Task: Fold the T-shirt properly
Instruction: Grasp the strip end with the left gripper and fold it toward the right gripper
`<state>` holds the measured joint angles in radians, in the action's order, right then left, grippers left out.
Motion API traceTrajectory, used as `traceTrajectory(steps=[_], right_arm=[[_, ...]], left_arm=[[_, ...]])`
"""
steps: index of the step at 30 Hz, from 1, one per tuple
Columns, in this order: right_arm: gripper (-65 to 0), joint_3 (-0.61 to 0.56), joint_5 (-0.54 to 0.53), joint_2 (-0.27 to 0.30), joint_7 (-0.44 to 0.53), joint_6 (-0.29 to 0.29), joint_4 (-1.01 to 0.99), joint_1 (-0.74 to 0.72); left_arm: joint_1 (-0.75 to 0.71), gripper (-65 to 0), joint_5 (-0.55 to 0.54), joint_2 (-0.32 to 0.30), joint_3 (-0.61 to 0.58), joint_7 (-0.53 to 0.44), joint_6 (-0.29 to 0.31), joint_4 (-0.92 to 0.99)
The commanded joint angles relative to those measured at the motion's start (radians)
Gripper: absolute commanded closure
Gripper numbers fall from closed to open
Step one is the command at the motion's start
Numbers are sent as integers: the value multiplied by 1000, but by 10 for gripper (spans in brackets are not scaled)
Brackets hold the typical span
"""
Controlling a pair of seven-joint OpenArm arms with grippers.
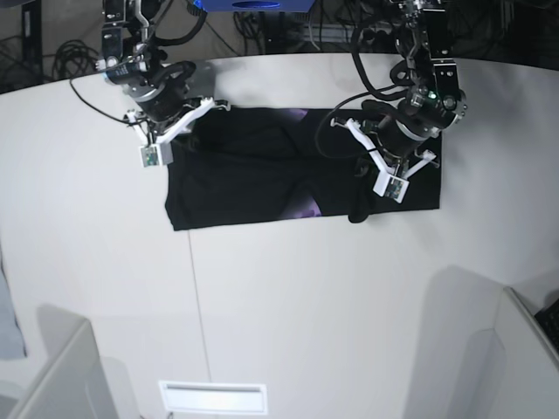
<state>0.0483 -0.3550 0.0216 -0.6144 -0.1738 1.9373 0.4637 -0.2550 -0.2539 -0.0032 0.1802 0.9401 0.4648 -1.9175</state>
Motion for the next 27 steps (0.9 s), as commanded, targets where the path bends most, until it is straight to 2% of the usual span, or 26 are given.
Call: traceTrajectory(steps=[1, 5, 11, 27], right_arm=[[0, 3, -8, 1, 21, -2, 15, -3], [0, 9, -8, 1, 21, -2, 15, -3], [0, 52, -8, 1, 21, -3, 15, -3], [0, 49, -8, 1, 21, -3, 15, -3]], left_arm=[[9, 0, -14, -1, -20, -17, -11, -18], [10, 0, -9, 1, -72, -22, -44, -12], [10, 0, -9, 1, -86, -20, -44, -10], [24, 0, -15, 1, -114, -17, -44, -10]])
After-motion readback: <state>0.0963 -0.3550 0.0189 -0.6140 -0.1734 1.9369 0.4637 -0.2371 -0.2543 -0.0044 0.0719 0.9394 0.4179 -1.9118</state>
